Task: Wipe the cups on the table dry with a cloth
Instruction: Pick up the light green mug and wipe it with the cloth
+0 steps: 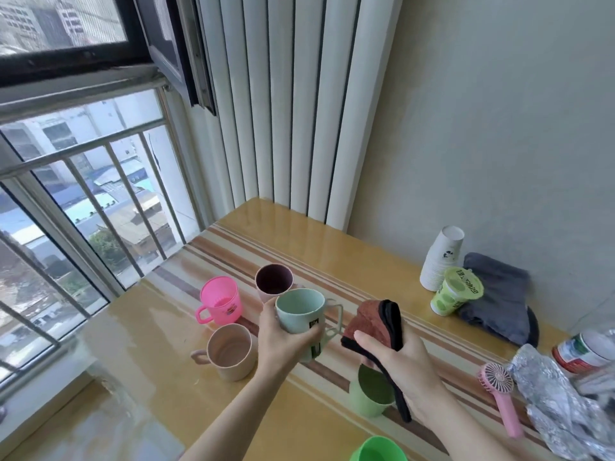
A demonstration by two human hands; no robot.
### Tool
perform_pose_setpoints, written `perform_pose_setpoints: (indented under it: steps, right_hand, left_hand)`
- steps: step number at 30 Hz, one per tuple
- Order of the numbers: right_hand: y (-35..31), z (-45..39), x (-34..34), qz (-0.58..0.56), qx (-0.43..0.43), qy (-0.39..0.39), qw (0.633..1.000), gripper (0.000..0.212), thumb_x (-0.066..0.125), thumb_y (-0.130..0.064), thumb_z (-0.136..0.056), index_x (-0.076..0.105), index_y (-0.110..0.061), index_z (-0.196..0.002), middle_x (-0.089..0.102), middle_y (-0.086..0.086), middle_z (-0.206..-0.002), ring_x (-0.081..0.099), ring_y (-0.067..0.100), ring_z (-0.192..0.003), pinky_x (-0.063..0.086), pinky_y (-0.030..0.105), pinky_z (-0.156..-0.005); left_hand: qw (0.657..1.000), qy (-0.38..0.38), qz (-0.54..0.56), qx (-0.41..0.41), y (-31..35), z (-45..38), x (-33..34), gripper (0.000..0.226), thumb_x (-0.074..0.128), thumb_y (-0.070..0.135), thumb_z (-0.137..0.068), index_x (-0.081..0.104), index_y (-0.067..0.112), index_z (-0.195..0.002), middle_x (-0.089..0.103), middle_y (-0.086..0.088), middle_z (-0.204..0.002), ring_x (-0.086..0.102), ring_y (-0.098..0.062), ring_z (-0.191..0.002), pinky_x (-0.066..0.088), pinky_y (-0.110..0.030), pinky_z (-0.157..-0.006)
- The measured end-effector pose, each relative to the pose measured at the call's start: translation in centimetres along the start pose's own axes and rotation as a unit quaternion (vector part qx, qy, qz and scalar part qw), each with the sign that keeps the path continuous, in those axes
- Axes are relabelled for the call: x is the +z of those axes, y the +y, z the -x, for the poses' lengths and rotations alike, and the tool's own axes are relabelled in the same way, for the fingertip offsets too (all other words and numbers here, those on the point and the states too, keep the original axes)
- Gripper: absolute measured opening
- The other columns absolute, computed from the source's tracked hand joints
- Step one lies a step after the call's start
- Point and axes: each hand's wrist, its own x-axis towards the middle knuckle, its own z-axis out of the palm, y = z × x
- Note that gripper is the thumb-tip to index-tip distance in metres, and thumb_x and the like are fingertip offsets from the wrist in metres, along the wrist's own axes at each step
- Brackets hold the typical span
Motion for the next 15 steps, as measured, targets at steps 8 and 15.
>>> perform_pose_setpoints:
  steps: [8,15]
  right_hand:
    - [-9.1,5.1,4.1,0.065,-0.257,-0.018,0.964,0.028,0.050,-0.022,-0.102,0.058,-0.045,-0.115,0.064,-0.015,-0.120,0.057,-0.017,-0.109,0.041,-0.003,-0.083]
    - [-13.8,9.8,5.7,0.058,-0.375,-0.035,0.924,0.046,0.051,-0.023,-0.101,0.049,-0.067,-0.115,0.055,-0.023,-0.135,0.051,-0.008,-0.126,0.041,0.016,-0.106]
  left_hand:
    - [0.996,-0.050,0.076,0.005,14.8,5.4,-5.5,0.075,0.079,0.065,-0.070,0.044,0.024,-0.122,0.066,-0.005,-0.107,0.071,-0.017,-0.089,0.062,-0.027,-0.065]
    - [0.972,-0.094,0.217,0.010,22.0,9.9,-8.4,0.078,0.069,0.069,-0.079,0.038,0.031,-0.140,0.065,-0.008,-0.123,0.070,-0.026,-0.108,0.060,-0.045,-0.095]
